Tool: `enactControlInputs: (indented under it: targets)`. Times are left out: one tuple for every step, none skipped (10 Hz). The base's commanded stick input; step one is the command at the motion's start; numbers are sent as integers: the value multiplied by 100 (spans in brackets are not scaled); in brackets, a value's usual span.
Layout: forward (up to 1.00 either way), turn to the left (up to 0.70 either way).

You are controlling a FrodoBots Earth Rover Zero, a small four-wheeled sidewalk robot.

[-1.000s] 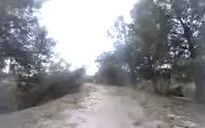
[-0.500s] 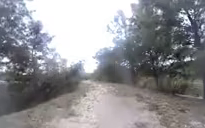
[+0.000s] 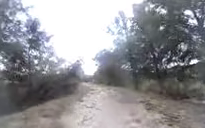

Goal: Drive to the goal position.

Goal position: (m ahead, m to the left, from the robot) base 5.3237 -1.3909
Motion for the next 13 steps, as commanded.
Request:
enactControlInputs:
  targets:
    - [85,0]
    - [85,0]
    - [85,0]
    - [85,0]
    - [85,0]
    - [85,0]
    - [85,0]
    - [85,0]
    - [85,0]
    - [85,0]
    - [85,0]
    - [85,0]
    - [85,0]
